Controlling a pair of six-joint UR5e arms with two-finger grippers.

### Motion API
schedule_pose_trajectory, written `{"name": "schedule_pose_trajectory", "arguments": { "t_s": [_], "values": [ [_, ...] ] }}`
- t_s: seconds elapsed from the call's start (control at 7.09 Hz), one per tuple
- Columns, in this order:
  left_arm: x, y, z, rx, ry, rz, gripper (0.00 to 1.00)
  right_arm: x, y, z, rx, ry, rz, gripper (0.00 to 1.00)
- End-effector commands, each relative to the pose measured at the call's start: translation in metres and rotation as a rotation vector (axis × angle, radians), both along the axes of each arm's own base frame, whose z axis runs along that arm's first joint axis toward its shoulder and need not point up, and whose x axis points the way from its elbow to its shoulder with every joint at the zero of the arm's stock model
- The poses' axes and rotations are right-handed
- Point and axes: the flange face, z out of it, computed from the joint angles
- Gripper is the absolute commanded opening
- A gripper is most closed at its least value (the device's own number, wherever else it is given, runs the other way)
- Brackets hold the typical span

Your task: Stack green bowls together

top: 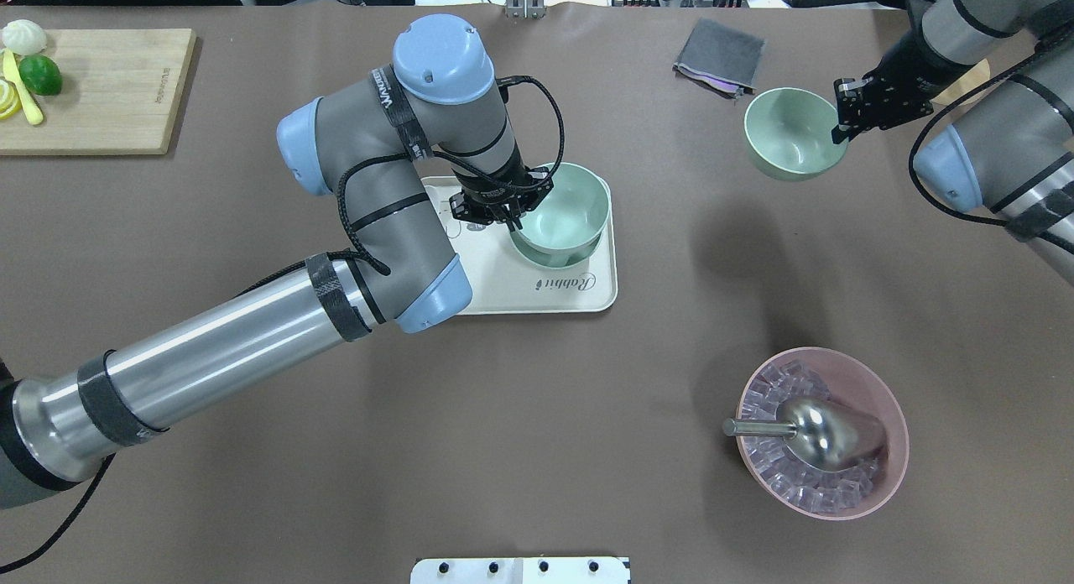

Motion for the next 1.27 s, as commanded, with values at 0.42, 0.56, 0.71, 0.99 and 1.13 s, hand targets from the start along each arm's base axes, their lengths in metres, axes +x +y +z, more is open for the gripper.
{"name": "schedule_pose_trajectory", "arguments": {
  "t_s": [0.42,0.56,0.71,0.99,1.13],
  "values": [
    [-0.007,-0.002,0.024,0.148,0.073,-0.052,0.98,0.001,0.0,0.001,-0.001,0.002,0.002,0.0],
    [-0.011,0.0,0.021,0.151,0.079,-0.053,0.98,-0.001,0.0,-0.006,-0.006,-0.014,-0.002,0.0],
    [-0.018,0.0,0.023,0.171,0.079,-0.045,0.98,-0.003,-0.003,-0.021,-0.017,-0.042,-0.014,0.0],
    [-0.074,-0.015,0.019,0.17,0.018,0.003,0.98,-0.006,-0.005,-0.074,-0.025,-0.042,-0.018,0.0],
    [-0.121,-0.017,0.018,0.177,-0.018,0.024,0.98,-0.012,-0.004,-0.107,-0.03,-0.032,-0.021,0.0]
  ]
}}
